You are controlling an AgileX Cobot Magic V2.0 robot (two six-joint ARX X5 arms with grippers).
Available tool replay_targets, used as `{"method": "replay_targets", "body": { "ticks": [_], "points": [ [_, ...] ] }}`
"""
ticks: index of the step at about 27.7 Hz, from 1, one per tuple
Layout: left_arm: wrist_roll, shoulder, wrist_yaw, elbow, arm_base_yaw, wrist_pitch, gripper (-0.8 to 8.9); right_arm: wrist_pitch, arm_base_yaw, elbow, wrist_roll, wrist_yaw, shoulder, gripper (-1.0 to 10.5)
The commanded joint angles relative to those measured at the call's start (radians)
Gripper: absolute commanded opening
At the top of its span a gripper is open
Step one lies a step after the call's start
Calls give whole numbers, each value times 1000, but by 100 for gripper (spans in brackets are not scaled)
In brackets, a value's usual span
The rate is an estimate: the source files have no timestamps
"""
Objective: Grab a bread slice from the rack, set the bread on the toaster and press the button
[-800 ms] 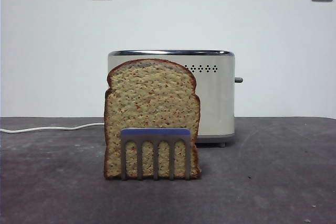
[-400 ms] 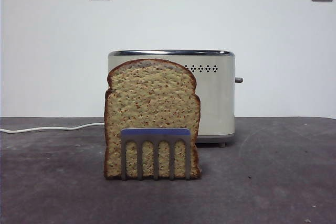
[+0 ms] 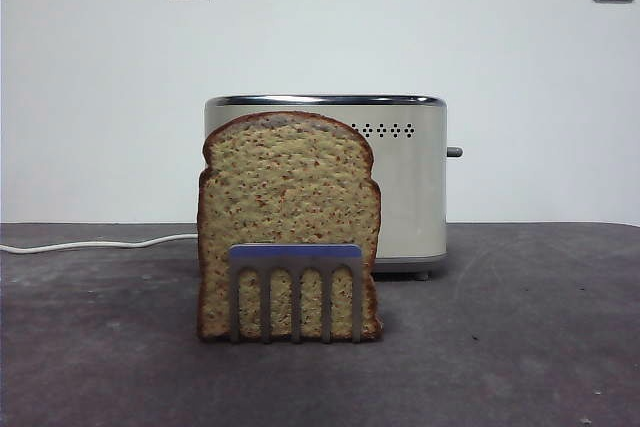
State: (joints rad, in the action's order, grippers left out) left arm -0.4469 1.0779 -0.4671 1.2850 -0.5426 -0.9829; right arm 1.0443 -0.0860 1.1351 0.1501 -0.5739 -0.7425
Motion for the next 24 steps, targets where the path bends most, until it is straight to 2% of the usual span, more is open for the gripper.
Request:
{"method": "replay_targets", "body": {
  "ticks": [1, 8, 14, 18, 19, 21, 22, 24],
  "points": [
    [-58, 64, 57, 3, -59, 3, 598, -3, -3, 2, 9, -1, -4, -12],
    [-142, 234, 229, 3, -172, 62, 598, -2, -3, 2, 9, -1, -10, -12],
    [-213, 364, 306, 3, -227, 130, 598, -2, -3, 2, 8, -1, -17, -12],
    [-213, 455, 310, 3, -238, 138, 592, -2, -3, 2, 9, -1, -17, -12],
    [-212, 470, 311, 3, -242, 137, 564, -2, -3, 2, 9, -1, -17, -12],
    [-212, 477, 310, 3, -243, 138, 311, -2, -3, 2, 8, -1, -17, -12],
    [-212, 477, 309, 3, -248, 141, 154, -2, -3, 2, 9, -1, -17, -12],
    [-212, 477, 309, 3, -254, 137, -10, -2, -3, 2, 9, 0, -17, -12]
  ]
}}
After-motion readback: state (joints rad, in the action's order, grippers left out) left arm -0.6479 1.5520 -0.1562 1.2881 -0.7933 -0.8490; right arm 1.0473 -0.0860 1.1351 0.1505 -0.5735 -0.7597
